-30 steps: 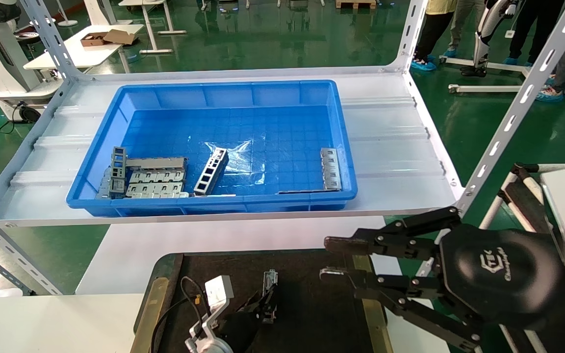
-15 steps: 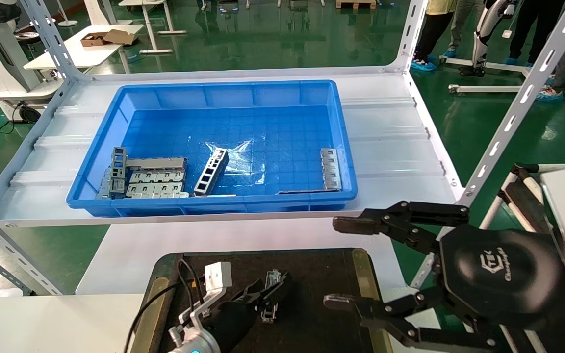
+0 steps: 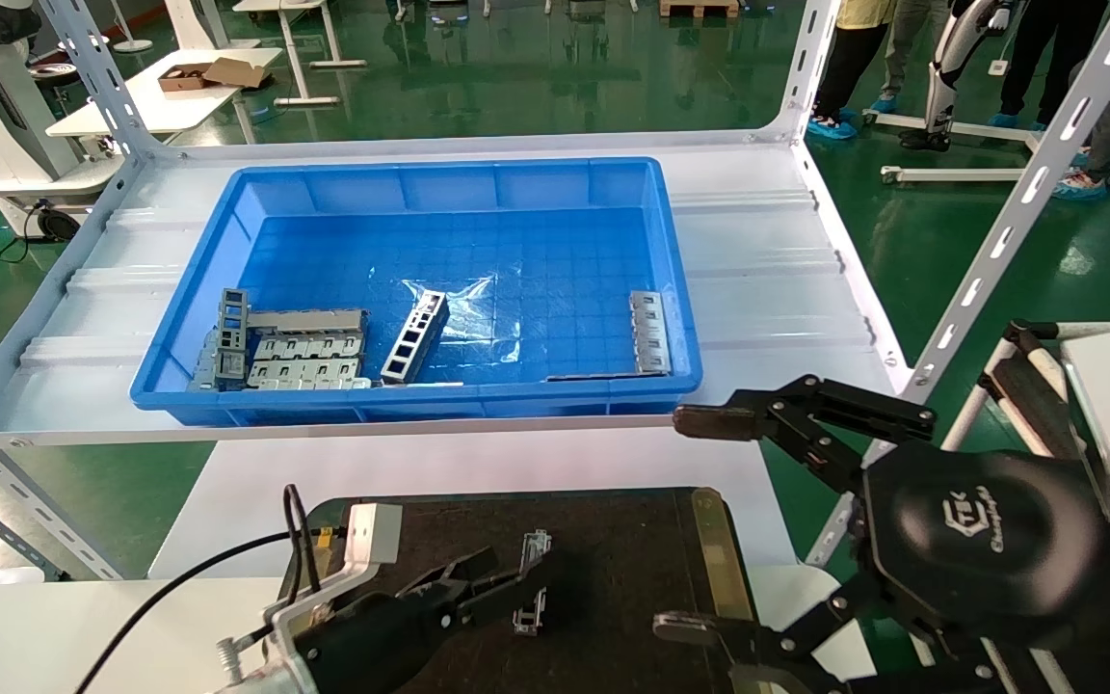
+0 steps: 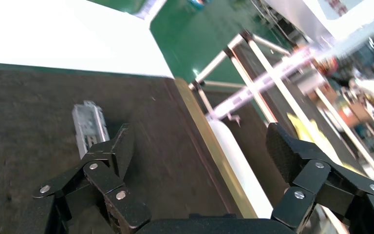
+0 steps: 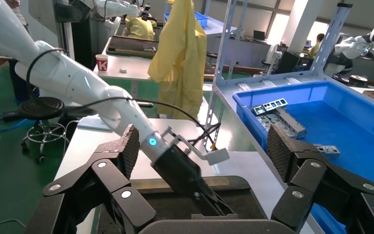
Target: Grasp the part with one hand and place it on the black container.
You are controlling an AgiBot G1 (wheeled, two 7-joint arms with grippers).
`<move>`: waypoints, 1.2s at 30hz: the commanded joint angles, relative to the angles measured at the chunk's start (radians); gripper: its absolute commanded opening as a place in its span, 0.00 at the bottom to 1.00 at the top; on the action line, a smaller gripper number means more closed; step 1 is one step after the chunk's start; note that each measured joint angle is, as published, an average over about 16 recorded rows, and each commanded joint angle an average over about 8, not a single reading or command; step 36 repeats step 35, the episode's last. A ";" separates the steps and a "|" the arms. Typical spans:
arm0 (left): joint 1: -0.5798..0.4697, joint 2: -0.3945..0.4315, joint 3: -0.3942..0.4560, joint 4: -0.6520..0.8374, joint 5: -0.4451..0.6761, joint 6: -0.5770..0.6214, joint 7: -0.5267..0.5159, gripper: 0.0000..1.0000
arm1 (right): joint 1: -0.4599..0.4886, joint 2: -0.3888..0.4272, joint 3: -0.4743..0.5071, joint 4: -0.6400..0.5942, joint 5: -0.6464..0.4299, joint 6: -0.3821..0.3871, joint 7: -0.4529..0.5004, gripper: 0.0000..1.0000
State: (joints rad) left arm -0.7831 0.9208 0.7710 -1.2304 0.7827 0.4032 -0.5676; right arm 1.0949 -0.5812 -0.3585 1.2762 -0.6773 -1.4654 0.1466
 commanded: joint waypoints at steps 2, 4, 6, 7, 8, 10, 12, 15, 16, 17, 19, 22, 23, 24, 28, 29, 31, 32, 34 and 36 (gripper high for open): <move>0.004 -0.052 -0.008 -0.038 -0.008 0.060 0.004 1.00 | 0.000 0.000 0.000 0.000 0.000 0.000 0.000 1.00; 0.000 -0.080 -0.018 -0.056 -0.016 0.093 0.008 1.00 | 0.000 0.000 0.000 0.000 0.000 0.000 0.000 1.00; -0.006 -0.105 -0.030 -0.073 -0.026 0.125 0.010 1.00 | 0.000 0.000 0.000 0.000 0.000 0.000 0.000 1.00; -0.009 -0.116 -0.035 -0.080 -0.031 0.141 0.012 1.00 | 0.000 0.000 0.000 0.000 0.000 0.000 0.000 1.00; -0.012 -0.127 -0.041 -0.086 -0.036 0.157 0.014 1.00 | 0.000 0.000 0.000 0.000 0.000 0.000 0.000 1.00; -0.017 -0.145 -0.051 -0.094 -0.047 0.189 0.019 1.00 | 0.000 0.000 0.000 0.000 0.000 0.000 0.000 1.00; -0.021 -0.161 -0.062 -0.100 -0.059 0.219 0.023 1.00 | 0.000 0.000 0.000 0.000 0.000 0.000 0.000 1.00; -0.027 -0.182 -0.078 -0.104 -0.079 0.262 0.030 1.00 | 0.000 0.000 0.000 0.000 0.000 0.000 0.000 1.00; -0.028 -0.189 -0.084 -0.105 -0.087 0.276 0.032 1.00 | 0.000 0.000 0.000 0.000 0.000 0.000 0.000 1.00; -0.029 -0.196 -0.090 -0.107 -0.094 0.289 0.035 1.00 | 0.000 0.000 0.000 0.000 0.000 0.000 0.000 1.00; -0.032 -0.209 -0.102 -0.110 -0.107 0.316 0.043 1.00 | 0.000 0.000 0.000 0.000 0.000 0.000 0.000 1.00; -0.036 -0.228 -0.120 -0.113 -0.126 0.352 0.054 1.00 | 0.000 0.000 0.000 0.000 0.000 0.000 0.000 1.00; -0.038 -0.233 -0.125 -0.114 -0.132 0.362 0.058 1.00 | 0.000 0.000 0.000 0.000 0.000 0.000 0.000 1.00; -0.040 -0.237 -0.130 -0.115 -0.136 0.371 0.062 1.00 | 0.000 0.000 0.000 0.000 0.000 0.000 0.000 1.00; -0.051 -0.247 -0.148 -0.118 -0.155 0.406 0.073 1.00 | 0.000 0.000 0.000 0.000 0.000 0.000 0.000 1.00; -0.054 -0.249 -0.151 -0.118 -0.159 0.415 0.075 1.00 | 0.000 0.000 0.000 0.000 0.000 0.000 0.000 1.00; -0.059 -0.251 -0.157 -0.120 -0.167 0.430 0.078 1.00 | 0.000 0.000 -0.001 0.000 0.000 0.000 0.000 1.00; -0.061 -0.253 -0.159 -0.120 -0.171 0.438 0.079 1.00 | 0.000 0.000 -0.001 0.000 0.000 0.000 0.000 1.00; -0.063 -0.254 -0.161 -0.121 -0.175 0.446 0.080 1.00 | 0.000 0.000 -0.001 0.000 0.000 0.000 0.000 1.00; -0.064 -0.255 -0.162 -0.121 -0.176 0.450 0.080 1.00 | 0.000 0.000 -0.001 0.000 0.000 0.000 0.000 1.00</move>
